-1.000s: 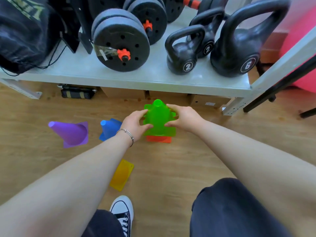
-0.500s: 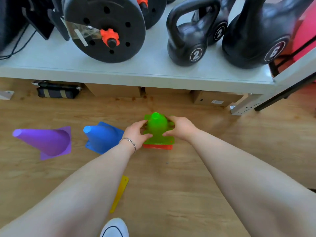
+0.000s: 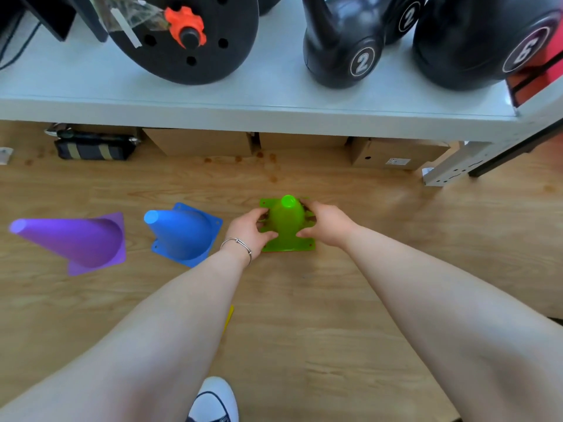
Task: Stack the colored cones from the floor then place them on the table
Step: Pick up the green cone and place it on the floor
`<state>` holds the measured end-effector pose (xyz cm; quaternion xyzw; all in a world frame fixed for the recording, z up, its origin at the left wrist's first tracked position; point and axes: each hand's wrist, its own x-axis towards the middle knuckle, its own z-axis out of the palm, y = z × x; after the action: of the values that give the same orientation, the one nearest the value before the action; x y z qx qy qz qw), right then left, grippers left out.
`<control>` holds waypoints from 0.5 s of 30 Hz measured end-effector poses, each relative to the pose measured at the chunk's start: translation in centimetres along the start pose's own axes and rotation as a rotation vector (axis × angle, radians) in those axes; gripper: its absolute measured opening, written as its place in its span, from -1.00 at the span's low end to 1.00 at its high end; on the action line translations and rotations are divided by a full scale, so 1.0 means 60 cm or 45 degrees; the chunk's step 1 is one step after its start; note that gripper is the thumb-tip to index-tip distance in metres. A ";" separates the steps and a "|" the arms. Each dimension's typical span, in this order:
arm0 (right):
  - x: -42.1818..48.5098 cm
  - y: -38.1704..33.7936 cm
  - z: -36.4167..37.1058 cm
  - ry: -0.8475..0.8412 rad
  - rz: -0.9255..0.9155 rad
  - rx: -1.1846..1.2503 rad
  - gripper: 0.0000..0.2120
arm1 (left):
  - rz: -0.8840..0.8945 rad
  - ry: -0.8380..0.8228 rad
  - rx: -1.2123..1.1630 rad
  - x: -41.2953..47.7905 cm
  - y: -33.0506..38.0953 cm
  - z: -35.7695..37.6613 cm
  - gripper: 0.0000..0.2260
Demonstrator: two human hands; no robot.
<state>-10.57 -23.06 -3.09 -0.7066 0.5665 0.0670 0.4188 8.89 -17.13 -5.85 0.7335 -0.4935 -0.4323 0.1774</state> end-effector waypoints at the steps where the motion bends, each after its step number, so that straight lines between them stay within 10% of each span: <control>1: -0.004 0.003 -0.001 -0.009 -0.004 -0.017 -0.11 | -0.009 0.000 -0.012 -0.006 0.001 0.005 -0.42; 15: -0.107 0.109 -0.022 0.021 0.105 -0.014 -0.17 | 0.102 -0.132 0.031 -0.067 0.058 0.108 -0.44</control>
<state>-18.89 -19.22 -1.94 -0.6855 0.5982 0.0813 0.4070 1.13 -14.09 -5.27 0.6919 -0.5364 -0.4561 0.1598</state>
